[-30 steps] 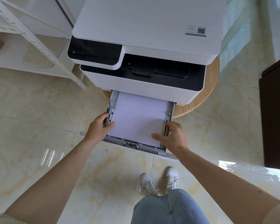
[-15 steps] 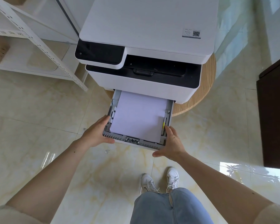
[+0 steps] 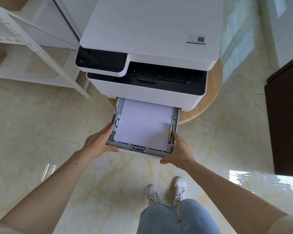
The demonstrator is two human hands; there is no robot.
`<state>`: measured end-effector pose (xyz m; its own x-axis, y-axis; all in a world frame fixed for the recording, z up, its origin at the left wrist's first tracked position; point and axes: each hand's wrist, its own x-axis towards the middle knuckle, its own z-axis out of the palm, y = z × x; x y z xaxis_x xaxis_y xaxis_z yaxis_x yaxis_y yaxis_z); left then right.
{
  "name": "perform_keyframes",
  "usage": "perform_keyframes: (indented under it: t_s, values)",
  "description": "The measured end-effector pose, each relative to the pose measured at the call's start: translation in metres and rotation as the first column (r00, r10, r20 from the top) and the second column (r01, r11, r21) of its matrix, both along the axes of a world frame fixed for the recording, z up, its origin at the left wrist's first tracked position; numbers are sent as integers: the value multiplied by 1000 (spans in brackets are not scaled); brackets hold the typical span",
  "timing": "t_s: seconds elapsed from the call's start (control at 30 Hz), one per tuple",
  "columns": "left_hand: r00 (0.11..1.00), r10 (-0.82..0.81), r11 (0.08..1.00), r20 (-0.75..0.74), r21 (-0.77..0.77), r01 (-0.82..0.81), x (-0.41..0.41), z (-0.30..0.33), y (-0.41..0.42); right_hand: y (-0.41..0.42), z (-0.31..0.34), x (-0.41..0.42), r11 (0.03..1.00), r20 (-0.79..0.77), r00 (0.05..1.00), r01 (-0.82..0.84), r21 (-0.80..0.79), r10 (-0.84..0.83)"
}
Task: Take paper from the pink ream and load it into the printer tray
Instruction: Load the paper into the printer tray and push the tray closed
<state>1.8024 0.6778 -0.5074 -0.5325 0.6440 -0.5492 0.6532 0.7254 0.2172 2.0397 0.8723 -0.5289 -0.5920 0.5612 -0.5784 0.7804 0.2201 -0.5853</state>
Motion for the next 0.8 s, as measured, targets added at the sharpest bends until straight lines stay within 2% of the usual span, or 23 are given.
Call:
perform_keyframes:
  t_s: [0.27,0.53,0.67,0.73,0.8]
  values:
    - [998,-19,998,-53,58,22,-12,6,25,19,6,-18,998,4,1000,25,53,-25]
    - [989,51,993,-136,116,-35,-23,0,53,40,0,-31,978,-49,986,163,132,-158]
    - [983,86,981,-160,188,-55,-28,-5,59,45,-4,-32,959,-94,981,185,216,-169]
    - [964,81,967,-254,256,-14,-34,-10,61,46,-5,-35,935,-133,971,228,272,-198]
    - [914,143,952,-379,307,-22,-38,-16,63,47,-6,-38,898,-166,955,288,332,-245]
